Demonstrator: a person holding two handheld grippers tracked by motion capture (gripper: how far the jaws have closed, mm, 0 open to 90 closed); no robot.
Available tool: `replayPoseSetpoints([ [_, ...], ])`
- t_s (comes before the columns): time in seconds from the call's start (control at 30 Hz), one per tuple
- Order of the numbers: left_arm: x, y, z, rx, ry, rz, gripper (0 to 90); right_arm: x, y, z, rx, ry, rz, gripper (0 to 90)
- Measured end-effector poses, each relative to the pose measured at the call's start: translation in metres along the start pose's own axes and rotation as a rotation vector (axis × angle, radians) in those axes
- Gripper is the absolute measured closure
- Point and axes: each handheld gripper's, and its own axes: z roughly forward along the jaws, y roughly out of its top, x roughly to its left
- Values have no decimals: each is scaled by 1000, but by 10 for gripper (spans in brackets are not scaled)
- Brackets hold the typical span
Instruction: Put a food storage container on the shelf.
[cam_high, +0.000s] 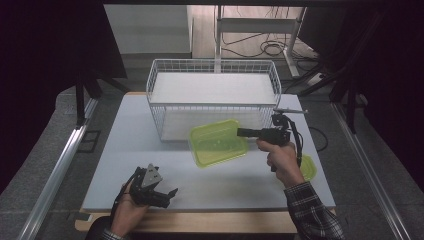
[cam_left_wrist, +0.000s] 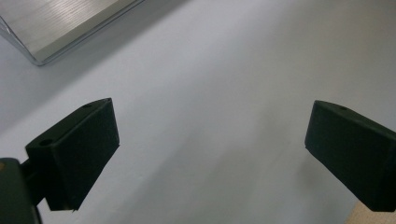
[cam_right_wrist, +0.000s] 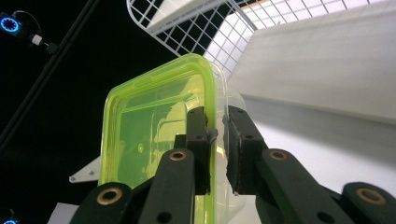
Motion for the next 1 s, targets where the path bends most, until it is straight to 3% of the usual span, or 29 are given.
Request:
replayPoseSetpoints([
  [0.33,5,-2,-2,7,9,-34,26,17,23,-5,-25,7,-7,803],
  [0.7,5,-1,-1,20,9,-30,26,32,46,-12,-63,18,-15,803],
  [1.0,5,-1,0,18,2,-34,26,45,71,-9,-102,-25,-37,803],
])
